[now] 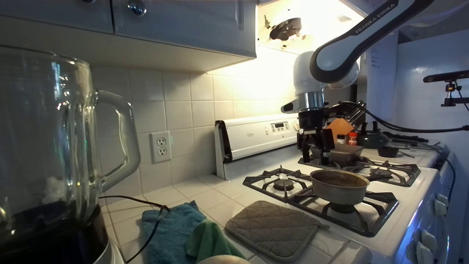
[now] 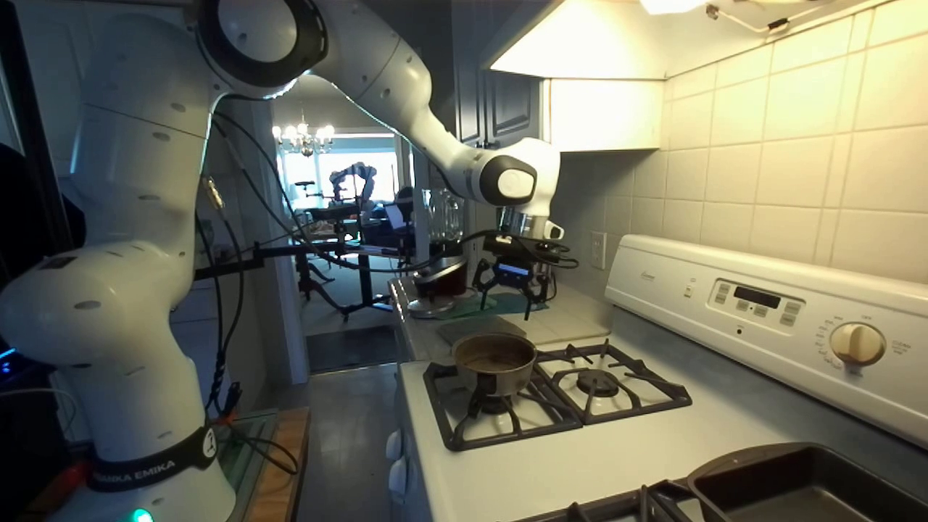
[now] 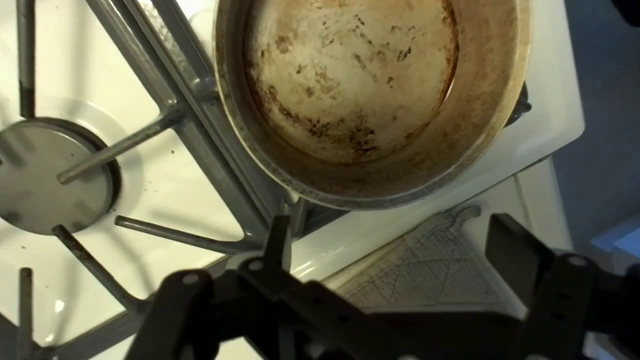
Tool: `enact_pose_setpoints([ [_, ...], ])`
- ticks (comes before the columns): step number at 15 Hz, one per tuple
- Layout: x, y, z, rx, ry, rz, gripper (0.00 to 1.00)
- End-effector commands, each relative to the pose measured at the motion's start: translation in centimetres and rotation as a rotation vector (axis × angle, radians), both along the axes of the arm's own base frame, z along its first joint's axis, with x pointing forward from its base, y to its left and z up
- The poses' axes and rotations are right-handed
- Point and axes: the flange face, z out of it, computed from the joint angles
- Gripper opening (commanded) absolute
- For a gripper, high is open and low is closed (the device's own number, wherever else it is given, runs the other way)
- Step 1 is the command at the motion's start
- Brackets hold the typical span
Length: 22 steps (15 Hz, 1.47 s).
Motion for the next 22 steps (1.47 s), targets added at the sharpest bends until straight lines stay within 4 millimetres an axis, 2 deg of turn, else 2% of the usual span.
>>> enact_pose_setpoints([
  [1, 1.0, -1.8, 0.0, -0.032, -0.048, -0.192, 1.00],
  [6, 1.7, -4.8, -0.6, -0.069, -0.079, -0.464, 1.00],
  [10, 1.0, -6.7, -1.8, -0.084, -0.086, -0.642, 1.00],
  [17, -1.4, -8.2, -3.5, -0.070, -0.123, -0.707, 1.00],
  [22, -1.7, -9.6, -4.7, -0.070, -0.174, -0.708, 1.00],
])
